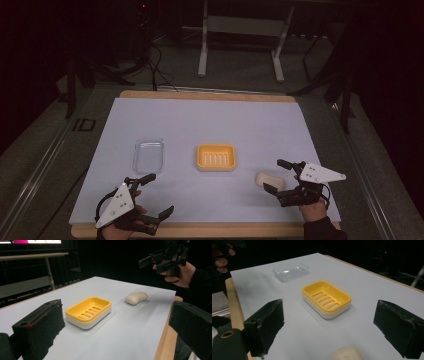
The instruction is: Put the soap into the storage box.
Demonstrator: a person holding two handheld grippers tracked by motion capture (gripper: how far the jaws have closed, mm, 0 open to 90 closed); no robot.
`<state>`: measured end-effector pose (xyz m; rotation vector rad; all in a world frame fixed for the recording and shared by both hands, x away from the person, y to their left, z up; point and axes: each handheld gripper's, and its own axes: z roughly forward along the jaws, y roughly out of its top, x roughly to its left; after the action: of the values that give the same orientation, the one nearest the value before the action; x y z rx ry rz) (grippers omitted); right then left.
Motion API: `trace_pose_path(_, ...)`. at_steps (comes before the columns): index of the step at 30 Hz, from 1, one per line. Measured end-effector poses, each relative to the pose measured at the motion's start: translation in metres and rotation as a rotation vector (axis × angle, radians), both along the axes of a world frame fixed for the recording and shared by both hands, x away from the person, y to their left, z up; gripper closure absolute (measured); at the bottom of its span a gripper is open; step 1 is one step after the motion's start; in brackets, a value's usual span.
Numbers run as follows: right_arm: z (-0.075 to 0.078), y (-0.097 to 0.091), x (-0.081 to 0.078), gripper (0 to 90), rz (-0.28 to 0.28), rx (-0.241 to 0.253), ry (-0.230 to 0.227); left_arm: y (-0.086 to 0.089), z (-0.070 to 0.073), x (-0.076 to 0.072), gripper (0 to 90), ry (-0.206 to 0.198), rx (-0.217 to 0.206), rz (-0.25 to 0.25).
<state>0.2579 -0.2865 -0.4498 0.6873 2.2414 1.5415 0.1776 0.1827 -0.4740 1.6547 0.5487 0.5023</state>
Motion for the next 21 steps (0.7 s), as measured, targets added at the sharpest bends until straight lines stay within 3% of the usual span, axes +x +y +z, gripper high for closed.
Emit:
trace_pose_path(5, -0.002, 0.007, 0.0, 9.2, 0.036, -0.039, 0.014, 0.0, 0.0, -0.001, 0.1, -0.003, -0.001, 0.001)
trace_pose_path(14, -0.004, 0.011, 0.002, 9.2, 0.083, -0.059, 0.026, 0.002, -0.001, -0.007, 0.1, -0.006, 0.013, 0.004)
trace_pose_path(21, -0.003, 0.017, 0.009, 9.2, 0.135, -0.144, 0.057, 0.002, -0.003, -0.007, 0.1, -0.001, 0.028, 0.002)
